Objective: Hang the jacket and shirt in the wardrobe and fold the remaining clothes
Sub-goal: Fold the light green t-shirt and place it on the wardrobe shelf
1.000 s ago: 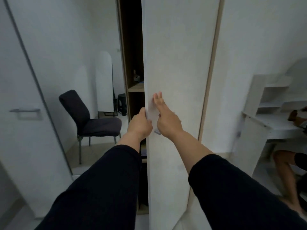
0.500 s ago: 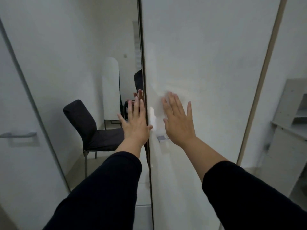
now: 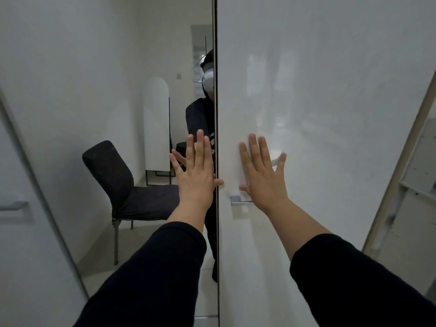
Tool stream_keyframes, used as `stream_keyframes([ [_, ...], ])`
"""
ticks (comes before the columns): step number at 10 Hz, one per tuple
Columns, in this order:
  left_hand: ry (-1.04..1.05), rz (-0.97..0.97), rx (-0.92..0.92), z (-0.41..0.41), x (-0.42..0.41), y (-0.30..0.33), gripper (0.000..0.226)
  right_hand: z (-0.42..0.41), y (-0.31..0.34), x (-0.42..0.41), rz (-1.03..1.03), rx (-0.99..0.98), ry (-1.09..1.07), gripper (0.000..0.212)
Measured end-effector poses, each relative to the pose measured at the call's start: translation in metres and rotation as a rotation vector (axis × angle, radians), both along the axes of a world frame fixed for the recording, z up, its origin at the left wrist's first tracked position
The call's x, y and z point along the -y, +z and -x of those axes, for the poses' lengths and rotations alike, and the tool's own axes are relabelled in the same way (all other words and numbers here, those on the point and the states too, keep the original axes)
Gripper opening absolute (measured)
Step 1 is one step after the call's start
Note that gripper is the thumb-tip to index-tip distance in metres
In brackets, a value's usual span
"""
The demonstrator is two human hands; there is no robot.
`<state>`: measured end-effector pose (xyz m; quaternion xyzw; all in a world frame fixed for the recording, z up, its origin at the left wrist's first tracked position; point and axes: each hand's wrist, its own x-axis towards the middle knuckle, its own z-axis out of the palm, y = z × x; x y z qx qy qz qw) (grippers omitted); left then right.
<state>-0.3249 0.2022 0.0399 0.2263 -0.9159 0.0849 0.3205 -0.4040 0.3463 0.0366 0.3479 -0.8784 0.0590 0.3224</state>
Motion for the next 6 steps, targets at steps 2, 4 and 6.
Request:
stream_keyframes([
  [2, 0.028, -0.009, 0.029, -0.002, -0.004, 0.004, 0.12, 0.0, 0.001, 0.0, -0.022, -0.005, -0.015, 0.115],
  [4, 0.005, 0.026, 0.018, -0.022, -0.015, 0.005, 0.11, -0.02, 0.004, -0.013, 0.094, -0.043, 0.103, 0.093],
  [6, -0.147, -0.062, -0.123, -0.084, -0.033, -0.103, 0.096, -0.083, -0.104, -0.079, 0.218, 0.095, 0.315, 0.067],
])
